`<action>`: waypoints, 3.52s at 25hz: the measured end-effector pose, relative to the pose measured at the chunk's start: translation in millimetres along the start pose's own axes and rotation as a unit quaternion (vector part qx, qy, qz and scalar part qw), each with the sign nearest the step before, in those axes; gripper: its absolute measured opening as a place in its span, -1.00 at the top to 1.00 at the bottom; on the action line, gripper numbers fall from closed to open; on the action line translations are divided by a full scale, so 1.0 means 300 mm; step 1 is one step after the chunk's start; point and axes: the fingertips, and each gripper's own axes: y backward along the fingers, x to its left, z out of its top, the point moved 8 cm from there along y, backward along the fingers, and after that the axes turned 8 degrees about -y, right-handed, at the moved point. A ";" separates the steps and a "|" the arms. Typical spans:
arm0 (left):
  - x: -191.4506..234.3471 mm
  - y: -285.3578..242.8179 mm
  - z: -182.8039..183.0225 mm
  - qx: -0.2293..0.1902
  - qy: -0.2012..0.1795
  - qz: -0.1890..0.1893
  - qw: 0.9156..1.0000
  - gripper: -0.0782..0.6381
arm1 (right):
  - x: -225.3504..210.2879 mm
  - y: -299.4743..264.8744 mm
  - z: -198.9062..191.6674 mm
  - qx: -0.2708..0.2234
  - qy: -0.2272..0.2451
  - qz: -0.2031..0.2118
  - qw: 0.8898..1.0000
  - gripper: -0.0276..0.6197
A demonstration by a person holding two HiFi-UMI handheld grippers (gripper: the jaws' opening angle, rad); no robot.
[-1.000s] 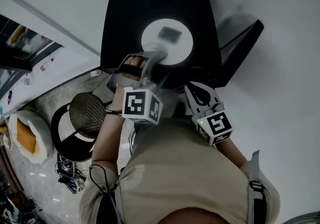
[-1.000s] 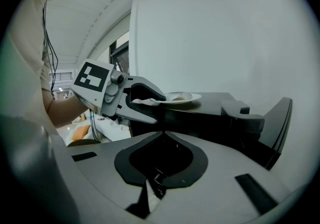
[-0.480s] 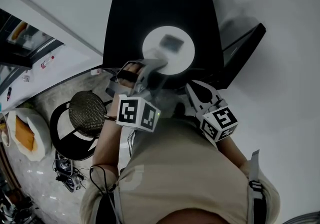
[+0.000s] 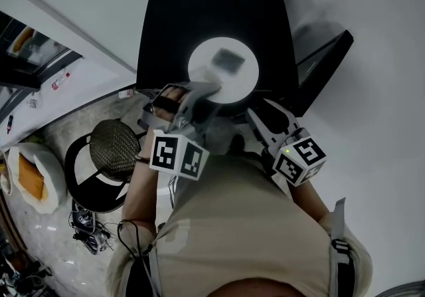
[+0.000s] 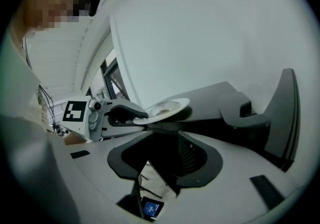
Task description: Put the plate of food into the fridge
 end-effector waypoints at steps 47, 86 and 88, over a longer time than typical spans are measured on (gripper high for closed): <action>-0.124 0.168 -0.006 -0.052 -0.062 -0.021 0.997 0.51 | 0.113 -0.066 -0.043 -0.035 -0.303 0.095 0.948 0.66; -0.353 0.189 0.229 -0.001 -0.046 -0.038 0.998 0.49 | 0.043 0.202 -0.236 -0.021 -0.480 0.100 0.871 0.80; -0.373 0.185 0.241 0.005 -0.045 -0.041 0.998 0.47 | 0.036 0.216 -0.250 -0.021 -0.484 0.100 0.869 0.80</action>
